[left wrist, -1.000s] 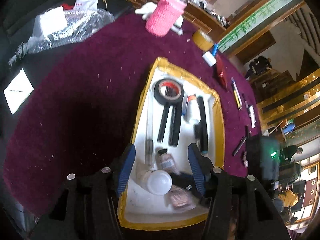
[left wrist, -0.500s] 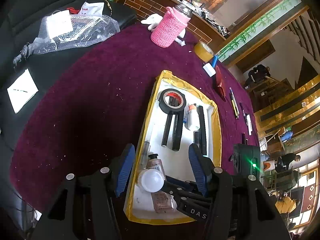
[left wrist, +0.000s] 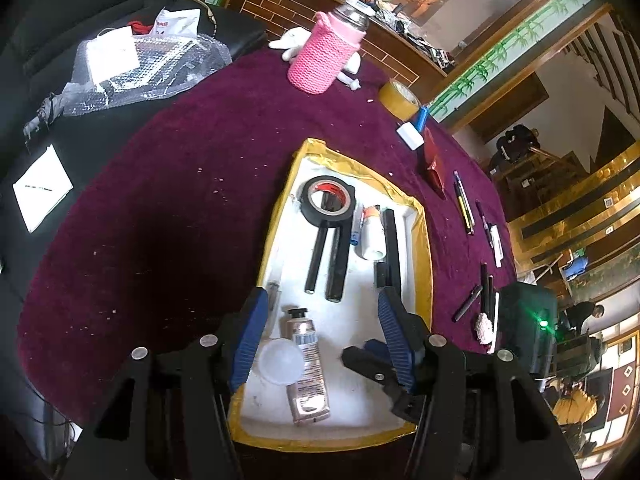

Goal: Organize objects
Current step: 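Move both open tools back to the pile of markers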

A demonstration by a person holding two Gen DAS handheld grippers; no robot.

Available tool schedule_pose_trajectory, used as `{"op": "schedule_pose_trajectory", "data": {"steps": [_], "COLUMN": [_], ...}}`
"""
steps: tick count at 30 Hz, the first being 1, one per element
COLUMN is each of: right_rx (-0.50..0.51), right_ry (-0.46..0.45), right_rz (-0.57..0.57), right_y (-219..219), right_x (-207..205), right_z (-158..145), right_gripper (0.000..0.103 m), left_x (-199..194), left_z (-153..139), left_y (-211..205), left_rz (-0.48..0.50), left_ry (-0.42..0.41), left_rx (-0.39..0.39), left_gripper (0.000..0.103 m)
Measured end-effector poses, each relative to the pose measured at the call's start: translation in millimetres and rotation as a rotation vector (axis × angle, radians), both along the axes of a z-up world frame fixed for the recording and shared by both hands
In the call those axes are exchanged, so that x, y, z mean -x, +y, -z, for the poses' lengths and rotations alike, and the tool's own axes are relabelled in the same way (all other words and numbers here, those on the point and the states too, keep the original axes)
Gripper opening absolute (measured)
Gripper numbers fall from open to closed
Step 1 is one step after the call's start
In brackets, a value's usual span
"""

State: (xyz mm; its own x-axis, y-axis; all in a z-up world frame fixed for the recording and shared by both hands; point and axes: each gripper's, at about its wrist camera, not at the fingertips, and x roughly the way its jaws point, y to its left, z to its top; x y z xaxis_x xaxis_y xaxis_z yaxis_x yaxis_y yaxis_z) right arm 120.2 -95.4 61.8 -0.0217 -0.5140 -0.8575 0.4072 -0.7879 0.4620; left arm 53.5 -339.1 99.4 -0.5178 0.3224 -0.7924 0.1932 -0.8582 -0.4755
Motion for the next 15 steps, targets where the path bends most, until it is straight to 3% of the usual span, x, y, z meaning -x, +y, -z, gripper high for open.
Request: {"op": "schedule_pose_trajectory", "data": {"steps": [9, 15], "right_rx": [-0.038, -0.115], "right_ry": [0.129, 0.339], "right_rz": [0.088, 0.137], "right_y": [52.4, 89.0], "right_x": [6.3, 0.5], "right_z": [-28.5, -66.0], "right_gripper": [0.043, 0.044], "left_x": [12.1, 16.1], "left_z": [-11.8, -21.4], "left_y": [58.3, 93.7], "left_rz": [0.072, 0.1], "left_ry": [0.018, 0.033], "left_rx": [0.138, 0.156], "left_gripper": [0.051, 0.051]}}
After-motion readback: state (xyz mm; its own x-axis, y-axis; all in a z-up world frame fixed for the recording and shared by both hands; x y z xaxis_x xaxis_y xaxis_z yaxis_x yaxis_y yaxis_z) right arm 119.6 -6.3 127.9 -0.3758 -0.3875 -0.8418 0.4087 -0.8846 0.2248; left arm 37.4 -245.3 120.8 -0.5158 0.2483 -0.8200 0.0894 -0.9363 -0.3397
